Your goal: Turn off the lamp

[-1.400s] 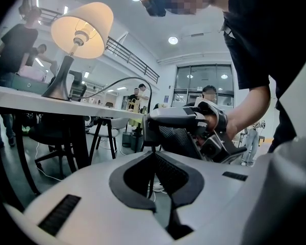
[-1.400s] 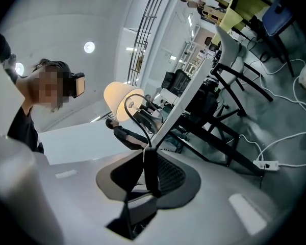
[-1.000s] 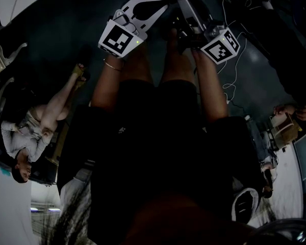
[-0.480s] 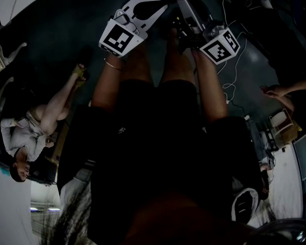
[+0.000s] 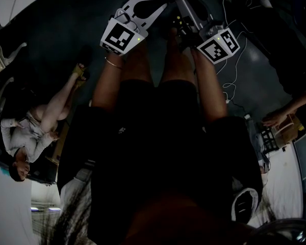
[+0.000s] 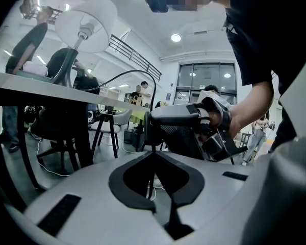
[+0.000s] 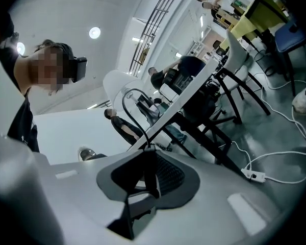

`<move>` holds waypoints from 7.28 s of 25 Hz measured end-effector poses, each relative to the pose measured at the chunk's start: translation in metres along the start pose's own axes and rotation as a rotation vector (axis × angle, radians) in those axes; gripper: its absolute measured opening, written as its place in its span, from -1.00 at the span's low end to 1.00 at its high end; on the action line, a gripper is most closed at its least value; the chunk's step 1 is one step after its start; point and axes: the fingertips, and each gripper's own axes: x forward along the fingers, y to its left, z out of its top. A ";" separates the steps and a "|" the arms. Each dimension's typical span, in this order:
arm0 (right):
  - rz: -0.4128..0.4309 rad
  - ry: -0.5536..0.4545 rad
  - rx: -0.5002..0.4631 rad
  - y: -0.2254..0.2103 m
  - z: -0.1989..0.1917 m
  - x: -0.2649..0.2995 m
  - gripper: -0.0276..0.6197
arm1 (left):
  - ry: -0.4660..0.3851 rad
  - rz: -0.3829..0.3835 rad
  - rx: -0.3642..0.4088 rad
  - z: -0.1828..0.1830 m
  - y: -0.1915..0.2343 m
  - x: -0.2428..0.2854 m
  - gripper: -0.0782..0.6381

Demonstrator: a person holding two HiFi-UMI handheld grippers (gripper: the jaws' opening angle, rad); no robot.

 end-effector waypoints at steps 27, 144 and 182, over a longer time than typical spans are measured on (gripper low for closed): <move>-0.123 -0.005 -0.095 -0.023 -0.008 0.000 -0.72 | -0.035 0.076 -0.030 0.006 0.023 -0.026 -0.74; 0.114 -0.007 -0.414 0.138 0.153 -0.041 -0.91 | -0.177 0.103 0.150 0.246 -0.031 -0.028 -0.76; 0.136 0.001 -0.401 0.142 0.163 -0.041 -0.91 | -0.162 0.208 0.046 0.240 -0.020 -0.034 -0.76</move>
